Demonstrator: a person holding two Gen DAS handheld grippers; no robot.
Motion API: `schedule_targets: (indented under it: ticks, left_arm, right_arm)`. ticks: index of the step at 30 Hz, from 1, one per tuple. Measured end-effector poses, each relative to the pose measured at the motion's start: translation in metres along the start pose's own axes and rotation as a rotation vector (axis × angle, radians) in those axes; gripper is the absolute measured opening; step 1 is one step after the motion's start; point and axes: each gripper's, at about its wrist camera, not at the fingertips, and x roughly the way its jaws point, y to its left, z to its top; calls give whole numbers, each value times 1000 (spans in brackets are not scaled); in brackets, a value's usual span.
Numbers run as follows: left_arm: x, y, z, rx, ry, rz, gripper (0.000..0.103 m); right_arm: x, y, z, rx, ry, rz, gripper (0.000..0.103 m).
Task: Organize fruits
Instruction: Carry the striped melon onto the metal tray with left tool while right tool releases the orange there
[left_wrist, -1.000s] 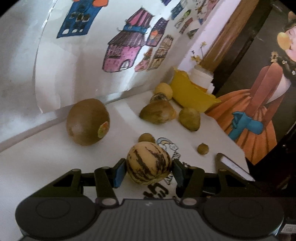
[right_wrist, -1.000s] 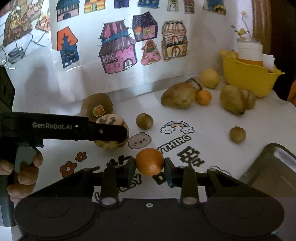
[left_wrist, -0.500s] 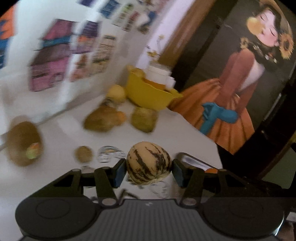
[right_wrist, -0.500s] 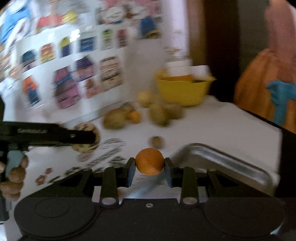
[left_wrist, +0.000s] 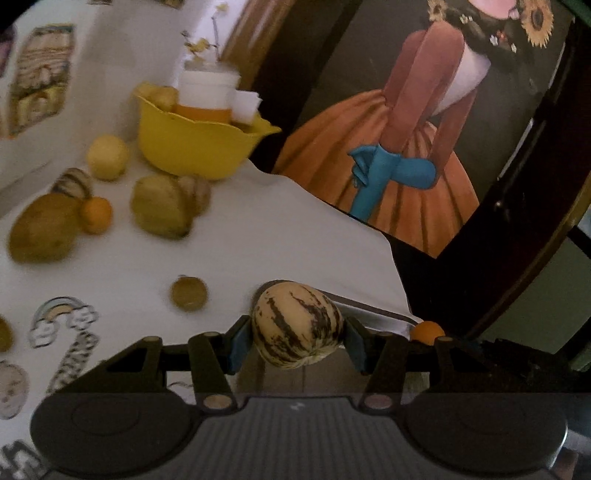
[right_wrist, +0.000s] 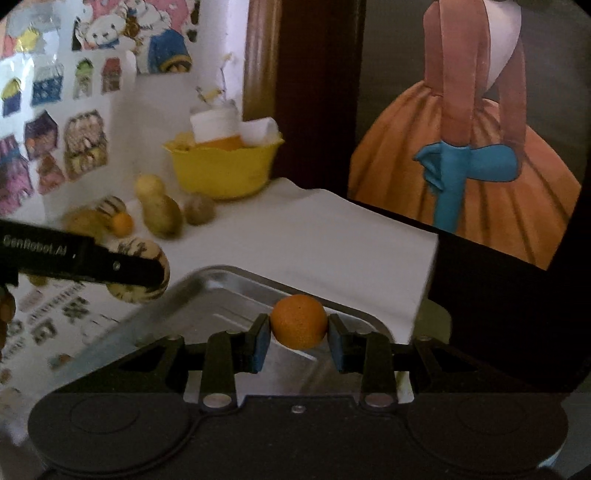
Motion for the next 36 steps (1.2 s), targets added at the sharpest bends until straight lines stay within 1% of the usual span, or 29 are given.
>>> schedule_targets:
  ticks: [3, 11, 15, 24, 28, 31, 34, 36]
  left_arm:
    - [15, -4, 1, 12, 27, -9, 58]
    - [45, -4, 3, 3, 95, -10, 58]
    - [51, -6, 1, 14, 108, -5, 58]
    - [51, -10, 2, 16, 109, 5, 59]
    - [49, -7, 5, 4, 124, -19, 64]
    - [41, -6, 7, -4, 120, -13, 66]
    - [29, -7, 8, -9, 102, -10, 74]
    - [18, -10, 9, -5, 82, -16, 80]
  right_arm:
    - [5, 1, -6, -26, 0, -25, 35]
    - [21, 1, -7, -44, 10, -40, 35]
    - [28, -1, -8, -42, 27, -45, 35]
    - [35, 0, -11, -32, 49, -38, 35]
    - [35, 0, -14, -30, 53, -47, 41]
    - [31, -2, -15, -24, 49, -50, 45]
    - [23, -3, -15, -5, 39, -46, 52]
    - [13, -3, -14, 2, 24, -34, 61]
